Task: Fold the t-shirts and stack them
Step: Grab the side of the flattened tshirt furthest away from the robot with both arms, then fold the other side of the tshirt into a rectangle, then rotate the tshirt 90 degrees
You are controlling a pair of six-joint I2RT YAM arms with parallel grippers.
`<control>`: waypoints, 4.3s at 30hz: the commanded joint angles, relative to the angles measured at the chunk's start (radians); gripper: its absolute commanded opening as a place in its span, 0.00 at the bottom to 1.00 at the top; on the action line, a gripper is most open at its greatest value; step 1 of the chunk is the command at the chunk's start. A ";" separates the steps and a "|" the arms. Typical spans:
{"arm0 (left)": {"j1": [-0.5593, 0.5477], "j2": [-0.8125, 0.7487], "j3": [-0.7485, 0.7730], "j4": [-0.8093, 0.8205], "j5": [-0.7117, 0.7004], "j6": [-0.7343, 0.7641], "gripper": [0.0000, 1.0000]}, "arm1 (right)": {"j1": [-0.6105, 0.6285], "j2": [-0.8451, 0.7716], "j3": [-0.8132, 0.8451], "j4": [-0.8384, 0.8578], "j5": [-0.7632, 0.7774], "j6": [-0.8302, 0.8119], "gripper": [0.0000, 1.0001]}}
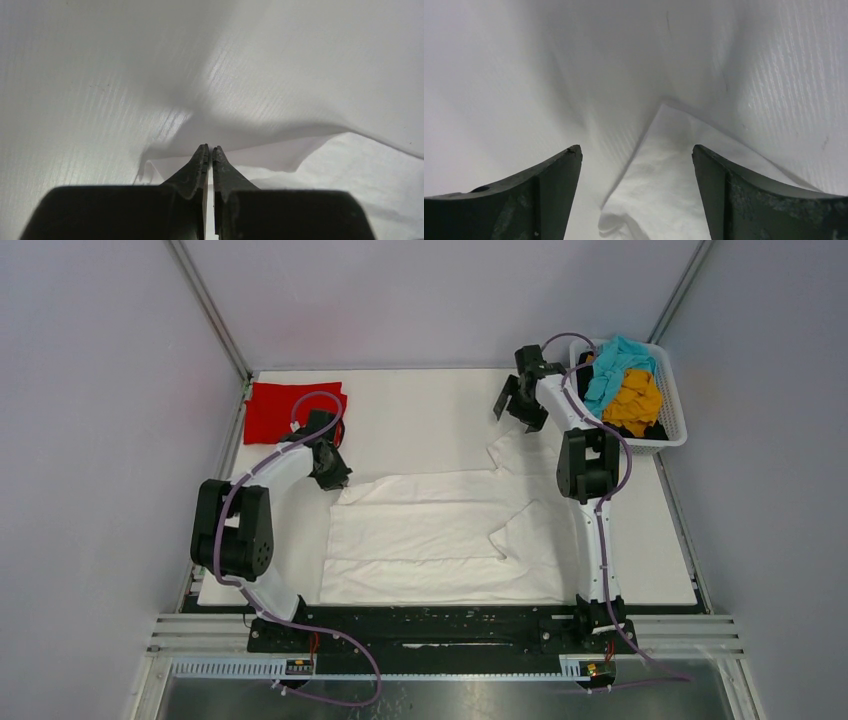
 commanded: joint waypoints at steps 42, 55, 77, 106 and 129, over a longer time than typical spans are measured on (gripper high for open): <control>-0.052 -0.254 -0.138 0.020 -0.011 -0.009 0.00 | 0.065 -0.645 -0.757 0.219 -0.094 -0.344 0.00; -0.059 -0.525 -0.332 -0.016 -0.039 -0.050 0.00 | 0.147 -1.023 -1.072 0.128 0.095 -0.372 0.00; -0.070 -0.769 -0.503 -0.139 -0.208 -0.217 0.00 | 0.147 -1.510 -1.418 -0.057 0.099 -0.217 0.03; -0.070 -0.897 -0.417 -0.246 -0.251 -0.299 0.99 | 0.257 -1.893 -1.661 0.119 0.009 0.044 1.00; -0.156 -0.631 -0.372 -0.095 -0.144 -0.192 0.99 | 0.593 -1.483 -1.695 0.236 -0.594 0.070 1.00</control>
